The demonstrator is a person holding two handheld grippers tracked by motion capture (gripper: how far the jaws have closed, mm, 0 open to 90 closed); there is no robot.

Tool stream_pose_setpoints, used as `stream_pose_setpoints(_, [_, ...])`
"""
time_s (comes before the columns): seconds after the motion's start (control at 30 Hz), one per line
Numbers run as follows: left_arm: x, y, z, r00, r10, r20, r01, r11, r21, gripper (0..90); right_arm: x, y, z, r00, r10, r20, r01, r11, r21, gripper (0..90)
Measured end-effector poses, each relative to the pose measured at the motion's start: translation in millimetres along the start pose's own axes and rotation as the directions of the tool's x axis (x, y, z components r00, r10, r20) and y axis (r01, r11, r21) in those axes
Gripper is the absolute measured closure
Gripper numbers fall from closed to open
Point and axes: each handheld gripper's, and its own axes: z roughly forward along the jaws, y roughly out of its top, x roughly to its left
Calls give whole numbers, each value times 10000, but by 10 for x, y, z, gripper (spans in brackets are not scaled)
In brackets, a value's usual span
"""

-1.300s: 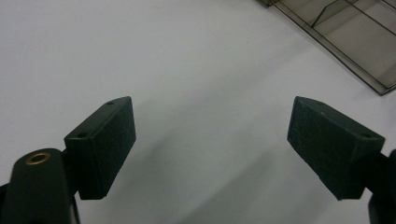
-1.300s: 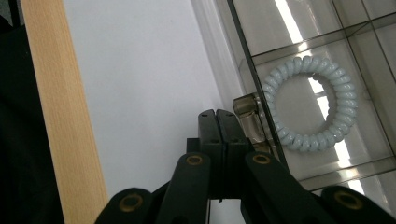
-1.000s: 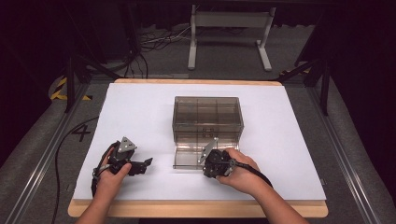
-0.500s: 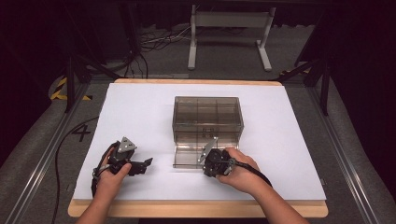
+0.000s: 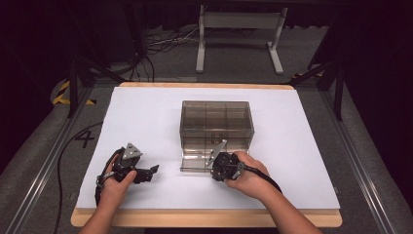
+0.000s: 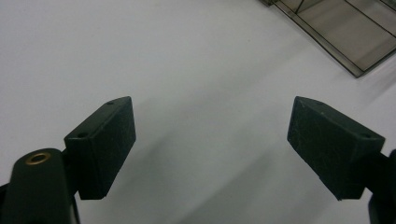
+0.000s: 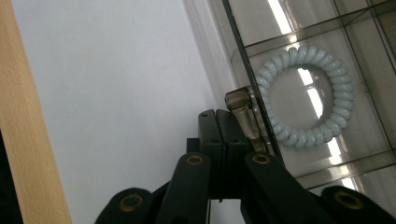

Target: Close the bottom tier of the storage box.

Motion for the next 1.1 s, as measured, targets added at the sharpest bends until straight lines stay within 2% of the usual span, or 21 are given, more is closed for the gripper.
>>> stream_pose_setpoints(0.33, [-1,-1,0,10000,6,-14,-6,10000,-30,161,-44,23,18,9993,240,270,-240,9997,-23,900])
stream_pose_setpoints(0.57, [-3,-1,0,10000,19,-10,-19,10000,17,162,-109,16,25,9971,429,632,-418,9989,-196,900])
stream_pose_setpoints(0.87, [-5,0,-1,10000,29,-18,-29,10000,20,161,-168,21,27,9935,784,828,-747,9961,-468,900])
stream_pose_setpoints(1.1, [-5,-1,1,10000,47,-21,-47,10000,12,161,-203,28,32,9903,827,1113,-766,9954,-579,900])
